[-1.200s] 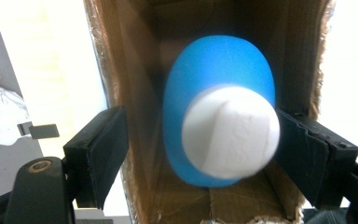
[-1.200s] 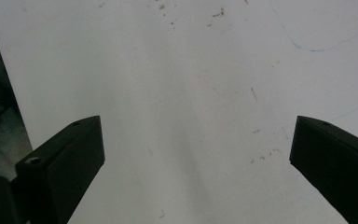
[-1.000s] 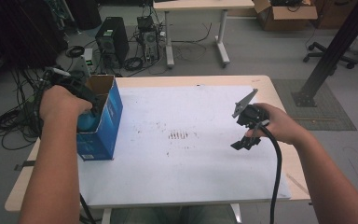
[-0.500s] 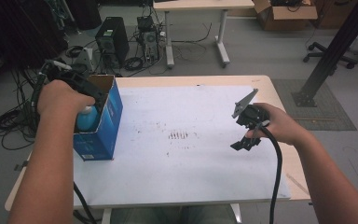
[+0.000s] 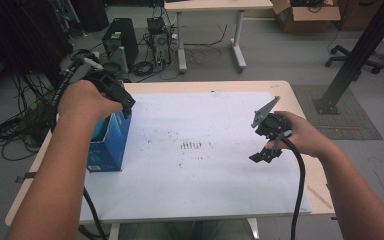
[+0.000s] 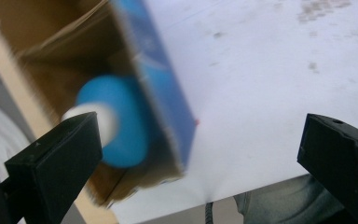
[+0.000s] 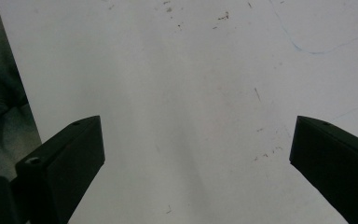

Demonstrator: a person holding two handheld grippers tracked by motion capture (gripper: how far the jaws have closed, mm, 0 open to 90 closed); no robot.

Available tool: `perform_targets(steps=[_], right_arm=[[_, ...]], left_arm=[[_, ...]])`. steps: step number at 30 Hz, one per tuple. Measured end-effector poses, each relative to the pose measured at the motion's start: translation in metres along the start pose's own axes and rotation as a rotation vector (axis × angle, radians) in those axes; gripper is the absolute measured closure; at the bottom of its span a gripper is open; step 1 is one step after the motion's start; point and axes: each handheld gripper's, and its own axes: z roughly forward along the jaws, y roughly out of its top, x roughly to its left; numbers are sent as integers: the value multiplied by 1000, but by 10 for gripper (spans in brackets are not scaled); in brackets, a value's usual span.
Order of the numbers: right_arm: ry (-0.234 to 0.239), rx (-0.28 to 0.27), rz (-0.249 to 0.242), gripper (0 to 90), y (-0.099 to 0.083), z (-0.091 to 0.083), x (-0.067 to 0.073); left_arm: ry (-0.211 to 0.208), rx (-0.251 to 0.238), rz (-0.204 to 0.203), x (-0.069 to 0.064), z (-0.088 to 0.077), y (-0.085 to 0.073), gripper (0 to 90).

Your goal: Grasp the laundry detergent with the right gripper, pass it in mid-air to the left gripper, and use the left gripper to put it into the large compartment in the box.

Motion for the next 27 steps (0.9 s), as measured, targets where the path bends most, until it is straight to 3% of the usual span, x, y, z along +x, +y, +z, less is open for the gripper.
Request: perform_targets(steps=[8,14,18,27], right_arm=[[-1,7,-12,29,0,-2,1],[1,16,-28,29,2,-2,4],[2,23,-45,29,5,-3,6],[11,56,-71,29,13,-2,10]], left_arm=[[-27,-52,216,-47,-16,14,2],[-75,-67,379,-71,-17,19,2],[-103,-65,482,-83,-14,19,2],[-118,-33,704,-98,-2,15,2]])
